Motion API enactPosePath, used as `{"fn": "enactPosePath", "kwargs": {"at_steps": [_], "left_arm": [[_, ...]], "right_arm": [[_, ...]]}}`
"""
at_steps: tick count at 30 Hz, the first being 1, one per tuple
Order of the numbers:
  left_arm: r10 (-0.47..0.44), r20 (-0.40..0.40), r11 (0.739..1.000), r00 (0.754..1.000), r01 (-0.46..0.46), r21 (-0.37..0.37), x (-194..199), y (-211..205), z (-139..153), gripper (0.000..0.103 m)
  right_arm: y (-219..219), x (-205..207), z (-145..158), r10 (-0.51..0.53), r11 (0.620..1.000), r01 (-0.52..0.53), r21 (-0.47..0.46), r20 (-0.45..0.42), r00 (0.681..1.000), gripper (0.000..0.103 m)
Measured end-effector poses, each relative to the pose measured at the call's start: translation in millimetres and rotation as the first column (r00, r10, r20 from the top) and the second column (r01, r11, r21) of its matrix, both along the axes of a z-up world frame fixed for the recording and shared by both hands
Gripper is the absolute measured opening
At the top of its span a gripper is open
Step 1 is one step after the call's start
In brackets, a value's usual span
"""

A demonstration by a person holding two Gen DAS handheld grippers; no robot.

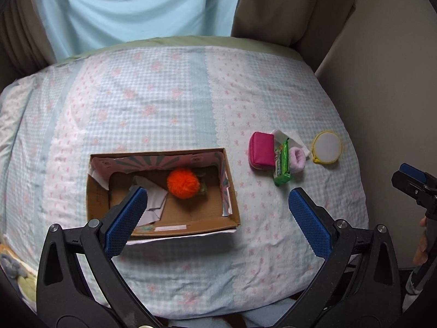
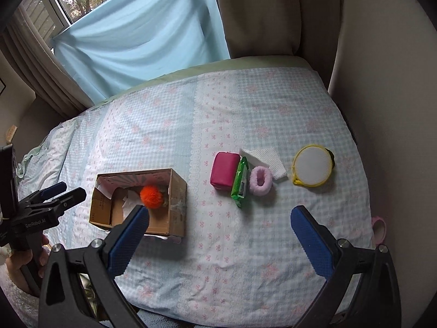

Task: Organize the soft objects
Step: 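Move both grippers back toward the remaining soft items, then grasp the pink pouch with the left gripper while the right grasps the white towel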

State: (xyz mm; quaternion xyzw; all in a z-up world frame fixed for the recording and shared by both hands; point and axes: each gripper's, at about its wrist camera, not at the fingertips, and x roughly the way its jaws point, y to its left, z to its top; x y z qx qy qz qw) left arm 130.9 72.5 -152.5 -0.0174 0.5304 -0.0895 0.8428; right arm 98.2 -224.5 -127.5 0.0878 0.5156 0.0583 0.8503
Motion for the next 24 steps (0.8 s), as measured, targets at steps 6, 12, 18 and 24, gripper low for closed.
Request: {"fn": "enactPosePath", "kwargs": {"at_steps": [6, 12, 18, 24], "left_arm": [[-0.018, -0.063, 1.000, 0.998, 0.016, -0.021, 21, -63, -22, 0.103], [-0.046, -0.133, 0.999, 0.990, 0.044, -0.017, 54, -101, -50, 0.103], [-0.076, -0.216, 0.997, 0.973, 0.073, -0.020, 106, -127, -92, 0.103], [-0.122, -0.327, 0.993, 0.937, 0.119, -0.028, 159, -147, -152, 0.103]], "right_arm": [[-52, 30, -10, 0.018, 1.000, -0.018, 0.015, -0.018, 1.000, 0.103], [-83, 66, -34, 0.031, 0.999, -0.030, 0.012, -0.053, 0.998, 0.103], [-100, 115, -73, 0.081, 0.997, -0.082, 0.001, -0.120, 0.989, 0.103], [-96, 161, -133, 0.196, 0.978, -0.205, -0.024, -0.216, 0.957, 0.103]]}}
